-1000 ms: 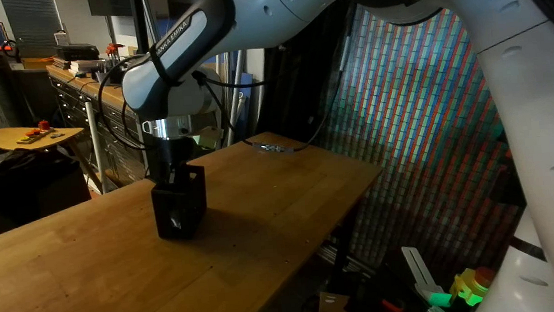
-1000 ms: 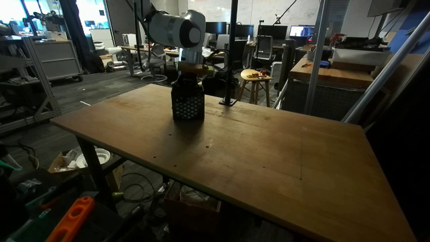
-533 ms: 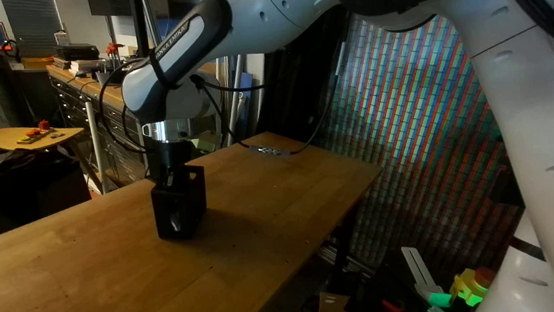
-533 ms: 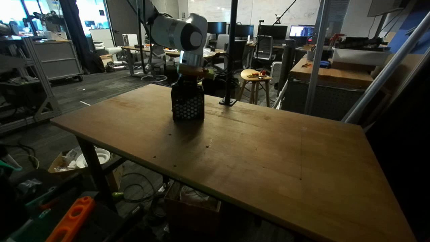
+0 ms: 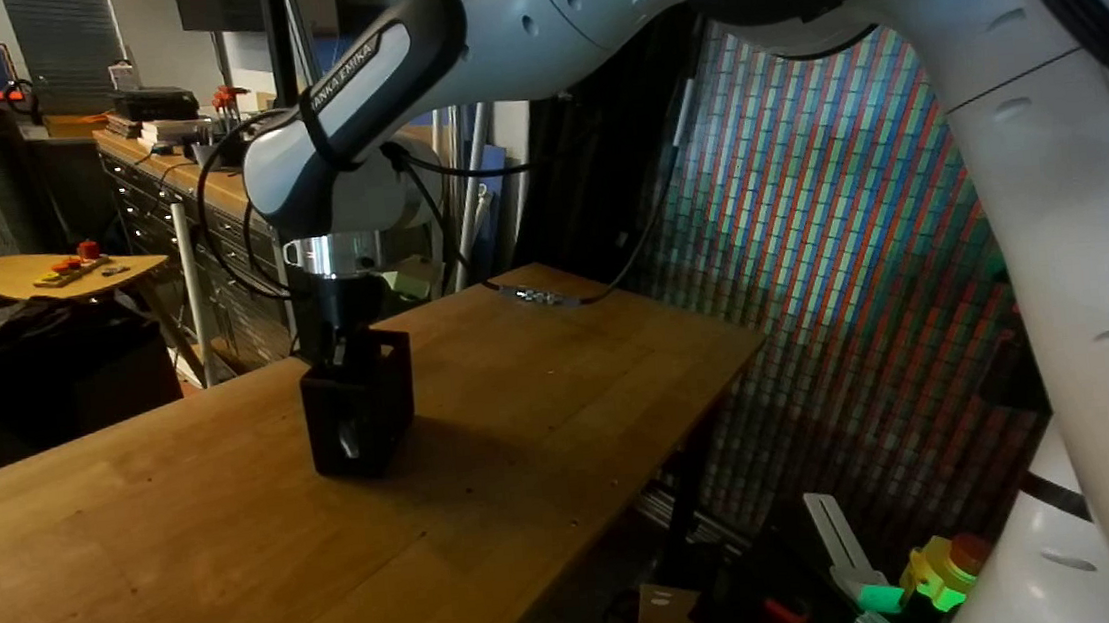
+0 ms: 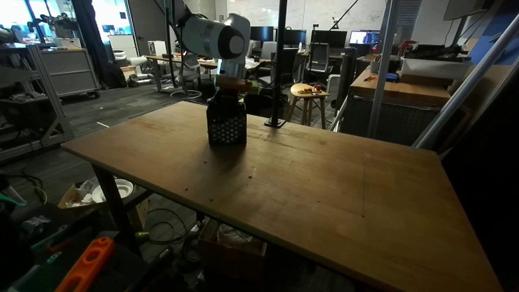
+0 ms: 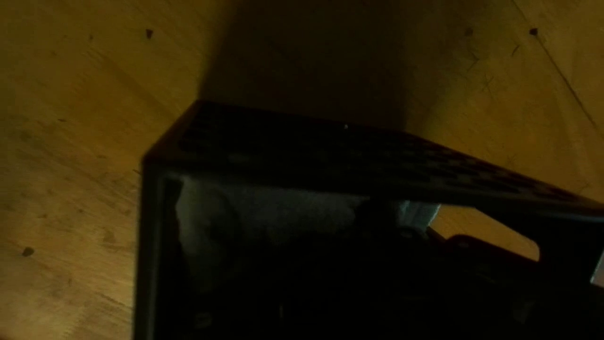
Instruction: Put the white towel in the basket.
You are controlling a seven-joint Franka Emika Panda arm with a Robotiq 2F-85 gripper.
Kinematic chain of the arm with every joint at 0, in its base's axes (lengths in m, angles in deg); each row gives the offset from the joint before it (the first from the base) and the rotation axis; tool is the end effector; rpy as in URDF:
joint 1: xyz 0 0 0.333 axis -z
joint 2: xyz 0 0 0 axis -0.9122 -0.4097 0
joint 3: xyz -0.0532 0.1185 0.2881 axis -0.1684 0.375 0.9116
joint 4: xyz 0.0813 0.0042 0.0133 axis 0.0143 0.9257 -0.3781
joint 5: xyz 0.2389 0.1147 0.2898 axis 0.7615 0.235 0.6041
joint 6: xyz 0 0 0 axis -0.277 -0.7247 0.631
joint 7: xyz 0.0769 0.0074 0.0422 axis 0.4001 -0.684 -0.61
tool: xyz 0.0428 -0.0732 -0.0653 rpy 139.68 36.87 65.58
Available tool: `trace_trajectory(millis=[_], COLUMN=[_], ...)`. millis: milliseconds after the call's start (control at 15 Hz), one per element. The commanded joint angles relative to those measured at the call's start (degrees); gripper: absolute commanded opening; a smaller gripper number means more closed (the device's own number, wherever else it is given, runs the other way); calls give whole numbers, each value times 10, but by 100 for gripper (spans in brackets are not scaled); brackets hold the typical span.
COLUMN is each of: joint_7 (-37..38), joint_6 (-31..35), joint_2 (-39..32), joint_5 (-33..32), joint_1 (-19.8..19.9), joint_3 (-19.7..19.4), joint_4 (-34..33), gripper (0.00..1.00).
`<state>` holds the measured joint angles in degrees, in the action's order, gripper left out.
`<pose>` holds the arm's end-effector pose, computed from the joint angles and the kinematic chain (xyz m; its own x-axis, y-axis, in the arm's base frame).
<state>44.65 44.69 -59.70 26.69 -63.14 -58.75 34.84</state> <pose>0.6697 0.0559 0.2475 0.7113 0.7025 -0.0213 0.6889 -0.7029 -0.1772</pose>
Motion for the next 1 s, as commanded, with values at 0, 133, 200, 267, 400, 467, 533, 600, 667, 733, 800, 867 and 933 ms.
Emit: trace_trajectory(millis=[0,133,200,267,400,467,533,600,667,733,800,867,933], joint_7=[8,13,17,21,29,33,38,43,47,51,55,59,64], joint_6=[4,3,3,1,0,1,0,1,1,3,4,5,7], joint_2=[35,52,62,72,92,101,111,117,126,134,144,153,162], joint_5=[-10,-16,-20,-26,-38,-43,-49,-55,-58,-61,-62,-63,-64], joint_1=[-2,-5,-6,-7,-8,-8,-8,-8,-7,-6,-5,-3,-2], joint_3=[-2,-5,-7,-10,-15,-17,-21,-23,-26,-28,-31,-35,-40], joint_4=[19,24,27,28,33,36,37,39,42,48,55,63,72], gripper=[0,0,0,0,0,0,0,0,0,0,0,0,0])
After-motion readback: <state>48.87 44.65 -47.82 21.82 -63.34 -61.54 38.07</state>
